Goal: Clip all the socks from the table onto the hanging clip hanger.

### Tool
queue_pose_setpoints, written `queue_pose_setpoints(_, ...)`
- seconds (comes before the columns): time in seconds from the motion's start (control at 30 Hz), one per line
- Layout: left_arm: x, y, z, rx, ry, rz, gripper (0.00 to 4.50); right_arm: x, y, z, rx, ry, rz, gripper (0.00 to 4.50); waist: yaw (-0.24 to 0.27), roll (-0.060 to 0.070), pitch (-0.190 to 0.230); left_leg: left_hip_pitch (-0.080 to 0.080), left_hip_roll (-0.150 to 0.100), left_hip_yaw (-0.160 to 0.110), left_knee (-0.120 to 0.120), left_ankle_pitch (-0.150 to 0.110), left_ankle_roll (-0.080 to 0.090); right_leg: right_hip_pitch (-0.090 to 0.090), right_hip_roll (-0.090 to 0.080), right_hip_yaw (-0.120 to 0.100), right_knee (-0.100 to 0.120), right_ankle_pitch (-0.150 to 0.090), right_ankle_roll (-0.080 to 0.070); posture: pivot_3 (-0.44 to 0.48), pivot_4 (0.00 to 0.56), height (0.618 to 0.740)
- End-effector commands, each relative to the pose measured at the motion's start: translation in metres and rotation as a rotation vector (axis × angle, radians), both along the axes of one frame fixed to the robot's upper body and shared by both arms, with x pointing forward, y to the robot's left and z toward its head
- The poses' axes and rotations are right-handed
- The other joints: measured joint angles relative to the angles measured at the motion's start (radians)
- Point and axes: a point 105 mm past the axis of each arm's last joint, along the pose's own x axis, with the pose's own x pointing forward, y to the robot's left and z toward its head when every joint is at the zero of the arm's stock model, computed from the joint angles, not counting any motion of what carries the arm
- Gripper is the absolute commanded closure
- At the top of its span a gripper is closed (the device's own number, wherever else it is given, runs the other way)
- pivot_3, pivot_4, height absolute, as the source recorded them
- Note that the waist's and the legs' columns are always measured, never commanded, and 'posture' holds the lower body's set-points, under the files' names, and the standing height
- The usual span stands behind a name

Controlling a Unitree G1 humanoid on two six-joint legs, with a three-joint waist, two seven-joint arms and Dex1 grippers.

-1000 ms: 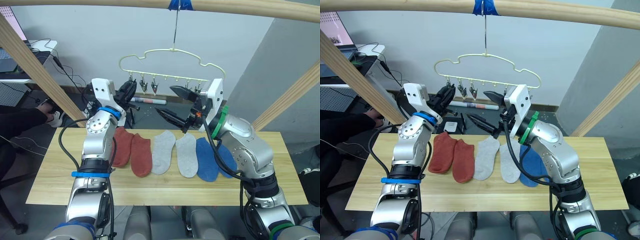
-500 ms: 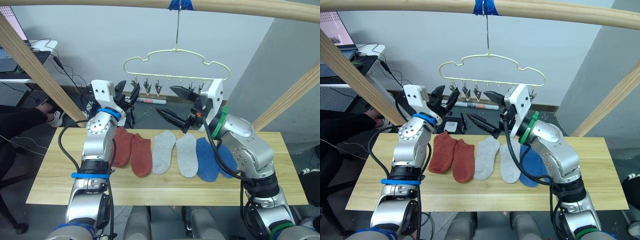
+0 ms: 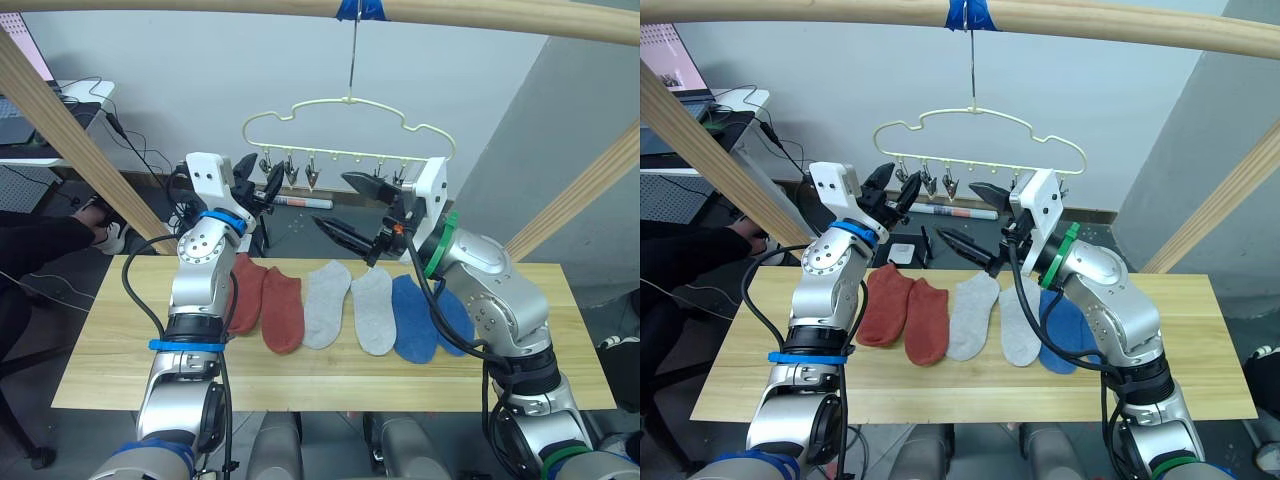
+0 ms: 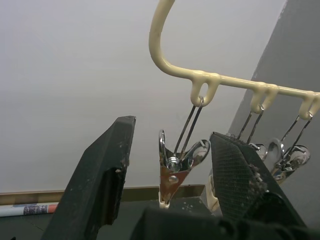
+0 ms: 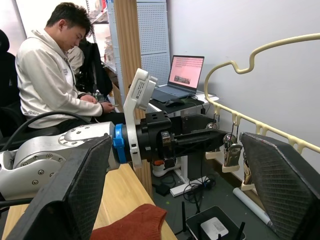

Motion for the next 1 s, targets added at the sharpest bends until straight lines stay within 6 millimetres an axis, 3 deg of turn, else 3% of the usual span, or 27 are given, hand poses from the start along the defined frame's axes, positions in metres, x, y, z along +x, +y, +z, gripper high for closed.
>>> queue_pose_setpoints(0.03, -0.003, 0.000, 0.016, -0.004, -0.066, -0.002, 1.82, -0.008, 0.002, 0.013, 0.012, -0.056, 0.029, 0.22, 0.000, 0.000, 0.000, 0.000, 0.000, 0.000, 0.000, 0.000, 0.000, 0.000, 0.000, 0.000, 0.000, 0.000, 0.000, -0.023, 0.230, 0.740)
queue_pose_setpoints(0.13, -0.003, 0.000, 0.017, -0.003, -0.069, -0.003, 1.82, -0.009, 0.002, 0.013, 0.013, -0.055, 0.030, 0.22, 0.000, 0.000, 0.000, 0.000, 0.000, 0.000, 0.000, 0.000, 0.000, 0.000, 0.000, 0.000, 0.000, 0.000, 0.000, -0.022, 0.230, 0.740)
queue_pose_setpoints(0.23, -0.004, -0.001, 0.018, -0.007, -0.076, -0.017, 2.39, -0.008, 0.002, 0.013, 0.015, -0.054, 0.030, 0.22, 0.000, 0.000, 0.000, 0.000, 0.000, 0.000, 0.000, 0.000, 0.000, 0.000, 0.000, 0.000, 0.000, 0.000, 0.000, -0.022, 0.232, 0.740)
queue_pose_setpoints(0.4, -0.006, -0.003, 0.018, -0.009, -0.086, -0.029, 3.78, -0.009, 0.002, 0.013, 0.019, -0.047, 0.030, 0.22, 0.000, 0.000, 0.000, 0.000, 0.000, 0.000, 0.000, 0.000, 0.000, 0.000, 0.000, 0.000, 0.000, 0.000, 0.000, -0.021, 0.235, 0.740)
queue_pose_setpoints(0.57, -0.010, -0.004, 0.021, 0.013, -0.107, -0.031, 4.46, -0.010, 0.003, 0.012, 0.019, -0.041, 0.034, 0.22, 0.000, 0.000, 0.000, 0.000, 0.000, 0.000, 0.000, 0.000, 0.000, 0.000, 0.000, 0.000, 0.000, 0.000, 0.000, -0.015, 0.238, 0.740)
queue_pose_setpoints(0.83, -0.011, 0.003, 0.015, 0.040, -0.068, -0.009, 4.48, -0.004, -0.003, 0.001, -0.023, -0.014, -0.011, 0.22, 0.000, 0.000, 0.000, 0.000, 0.000, 0.000, 0.000, 0.000, 0.000, 0.000, 0.000, 0.000, 0.000, 0.000, 0.000, -0.003, 0.246, 0.740)
queue_pose_setpoints(0.9, -0.012, 0.005, 0.011, -0.018, 0.007, -0.039, 4.48, 0.008, -0.024, -0.030, -0.112, 0.068, -0.143, 0.22, 0.001, 0.000, 0.000, 0.000, 0.000, 0.000, 0.000, 0.000, 0.000, 0.000, 0.000, 0.000, 0.000, 0.000, 0.000, 0.004, 0.250, 0.740)
queue_pose_setpoints(1.0, -0.016, 0.005, 0.009, -0.056, 0.080, -0.083, 4.48, 0.015, -0.050, -0.060, -0.191, 0.146, -0.275, 0.22, 0.004, 0.000, 0.000, 0.000, 0.000, 0.000, 0.000, 0.000, 0.000, 0.001, 0.000, 0.000, 0.000, 0.000, 0.000, 0.011, 0.255, 0.740)
